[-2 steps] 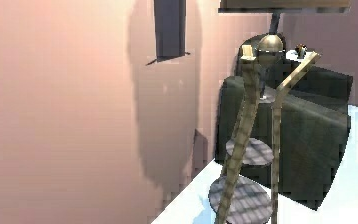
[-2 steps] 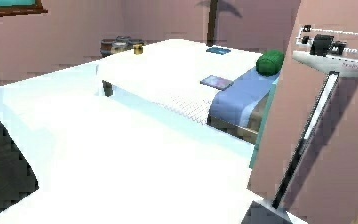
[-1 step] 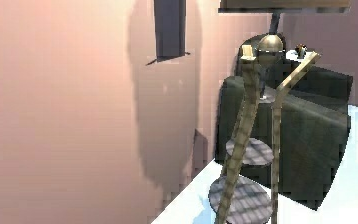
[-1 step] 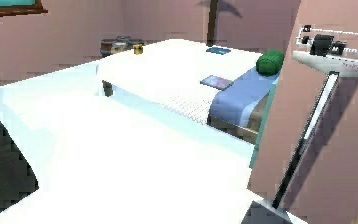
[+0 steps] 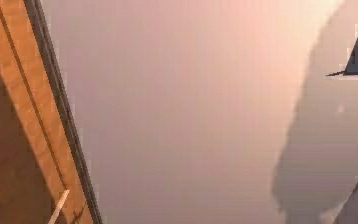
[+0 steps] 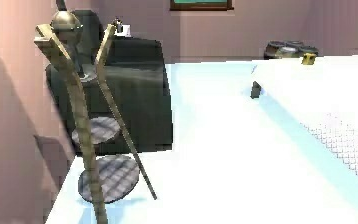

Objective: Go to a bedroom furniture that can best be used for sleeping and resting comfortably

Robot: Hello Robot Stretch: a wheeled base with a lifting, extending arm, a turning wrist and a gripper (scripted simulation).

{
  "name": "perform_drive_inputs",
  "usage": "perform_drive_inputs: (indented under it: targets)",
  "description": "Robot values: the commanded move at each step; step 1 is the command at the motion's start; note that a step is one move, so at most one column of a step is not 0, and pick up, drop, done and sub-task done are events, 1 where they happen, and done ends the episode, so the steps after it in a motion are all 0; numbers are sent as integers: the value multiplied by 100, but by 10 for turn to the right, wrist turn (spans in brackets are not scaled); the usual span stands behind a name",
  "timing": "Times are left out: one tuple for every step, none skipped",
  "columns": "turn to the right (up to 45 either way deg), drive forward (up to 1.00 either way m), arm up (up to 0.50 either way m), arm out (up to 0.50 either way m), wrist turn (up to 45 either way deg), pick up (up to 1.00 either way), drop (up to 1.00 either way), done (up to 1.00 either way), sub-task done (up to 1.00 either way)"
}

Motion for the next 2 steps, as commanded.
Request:
perform_drive_inputs:
  targets:
    - [-450, 0, 0, 0, 0, 0, 0, 0, 0]
    - [450, 0, 0, 0, 0, 0, 0, 0, 0]
